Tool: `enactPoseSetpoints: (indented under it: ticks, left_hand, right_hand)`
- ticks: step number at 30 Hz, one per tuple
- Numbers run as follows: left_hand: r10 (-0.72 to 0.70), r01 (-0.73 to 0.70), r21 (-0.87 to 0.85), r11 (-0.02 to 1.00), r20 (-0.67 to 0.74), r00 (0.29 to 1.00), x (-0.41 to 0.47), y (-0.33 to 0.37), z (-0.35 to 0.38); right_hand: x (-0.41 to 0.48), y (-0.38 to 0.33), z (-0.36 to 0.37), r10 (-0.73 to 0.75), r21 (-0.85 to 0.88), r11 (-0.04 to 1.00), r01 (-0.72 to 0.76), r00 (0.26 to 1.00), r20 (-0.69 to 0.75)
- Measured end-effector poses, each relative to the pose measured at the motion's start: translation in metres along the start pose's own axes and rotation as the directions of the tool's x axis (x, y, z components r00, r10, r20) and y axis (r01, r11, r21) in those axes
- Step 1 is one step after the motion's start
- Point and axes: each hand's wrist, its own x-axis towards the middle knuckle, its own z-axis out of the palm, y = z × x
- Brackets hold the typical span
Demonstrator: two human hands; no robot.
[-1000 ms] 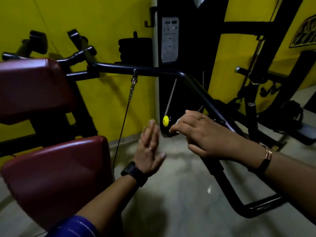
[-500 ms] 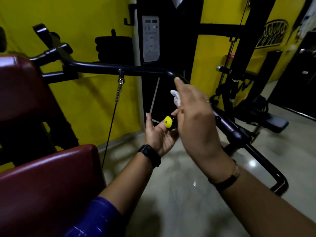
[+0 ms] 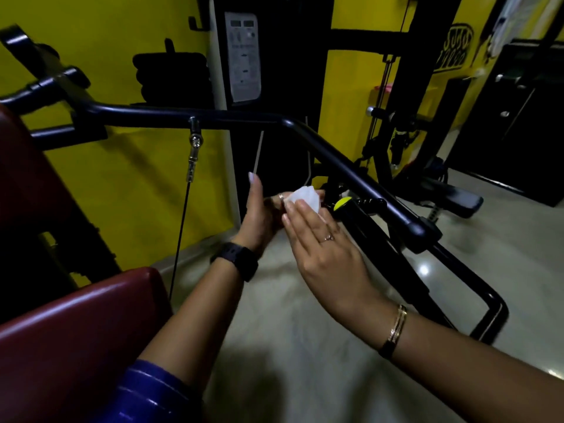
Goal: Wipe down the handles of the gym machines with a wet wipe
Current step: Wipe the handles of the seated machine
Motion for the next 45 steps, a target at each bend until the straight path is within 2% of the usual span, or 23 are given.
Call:
enactPoseSetpoints:
  ticks: [2, 3, 6, 7, 10, 12, 16, 19, 22, 24, 28, 31, 34, 37, 41, 45]
  left_hand:
    - [0.043, -0.051, 0.239, 0.970, 0.038, 0.998, 0.003, 0.009, -0.007]
    - [0.064, -0.076, 0.305, 0.949, 0.051, 0.997, 0.004, 0.012, -0.009]
    - [0.048, -0.073, 0.389, 0.918, 0.073, 0.996, 0.007, 0.019, -0.013]
    - [0.010, -0.036, 0.353, 0.935, 0.077, 0.997, 0.008, 0.020, -0.012]
    - [-0.057, 0.013, 0.287, 0.958, 0.146, 0.988, 0.009, 0.022, -0.012]
    - [-0.047, 0.006, 0.257, 0.966, 0.153, 0.987, 0.009, 0.018, -0.014]
    - [-0.037, 0.012, 0.174, 0.985, 0.139, 0.990, 0.009, 0.007, -0.013]
    - [-0.024, 0.017, 0.057, 0.998, 0.118, 0.993, 0.009, -0.002, -0.011]
    - [-0.005, -0.002, 0.085, 0.996, 0.078, 0.997, 0.010, -0.005, -0.011]
    - [-0.020, 0.014, 0.102, 0.995, 0.052, 0.998, 0.010, -0.006, -0.009]
    - [0.019, -0.020, 0.125, 0.992, 0.011, 1.000, 0.011, -0.006, -0.009]
    - [0.002, -0.001, 0.091, 0.996, -0.014, 1.000, 0.011, -0.008, -0.008]
    - [-0.030, 0.030, -0.011, 0.999, -0.003, 1.000, 0.012, -0.013, -0.007]
    - [-0.020, 0.020, -0.030, 0.999, -0.017, 1.000, 0.012, -0.016, -0.009]
    - [-0.005, 0.004, 0.069, 0.998, 0.026, 1.000, 0.013, -0.015, -0.010]
    - [0.001, -0.004, 0.064, 0.998, 0.034, 0.999, 0.014, -0.015, -0.010]
  right_hand:
    - [-0.007, -0.001, -0.001, 0.018, -0.030, 0.999, -0.018, 1.000, -0.024]
    - [-0.008, -0.003, 0.001, 0.040, -0.041, 0.998, -0.042, 0.998, -0.051]
    - [0.004, -0.010, 0.004, 0.071, -0.019, 0.997, -0.073, 0.992, -0.103]
    - [0.008, -0.011, 0.010, 0.061, -0.024, 0.998, -0.064, 0.992, -0.112]
    - [0.008, -0.011, 0.016, -0.045, -0.070, 0.997, 0.043, 0.999, -0.020]
    - [-0.004, -0.007, 0.017, -0.068, -0.090, 0.994, 0.062, 0.996, -0.057]
    - [-0.013, -0.003, 0.016, -0.042, -0.018, 0.999, 0.039, 0.961, -0.274]
    - [0.006, -0.008, 0.019, 0.006, -0.021, 1.000, -0.013, 0.959, -0.285]
    - [0.019, -0.014, 0.024, -0.005, -0.028, 1.000, -0.001, 0.972, -0.234]
    - [0.015, -0.010, 0.026, -0.076, -0.061, 0.996, 0.064, 0.974, -0.213]
    - [-0.011, 0.006, 0.027, -0.164, -0.078, 0.986, 0.149, 0.953, -0.256]
    - [-0.014, 0.002, 0.023, -0.114, -0.011, 0.993, 0.117, 0.940, -0.323]
    - [0.000, -0.005, 0.018, 0.010, 0.087, 0.996, 0.023, 0.931, -0.365]
    - [0.018, -0.008, 0.016, 0.022, 0.093, 0.996, 0.006, 0.955, -0.296]
    - [0.022, -0.003, 0.014, -0.168, -0.034, 0.986, 0.165, 0.978, -0.123]
    - [0.001, 0.009, 0.008, -0.220, -0.050, 0.975, 0.215, 0.965, -0.146]
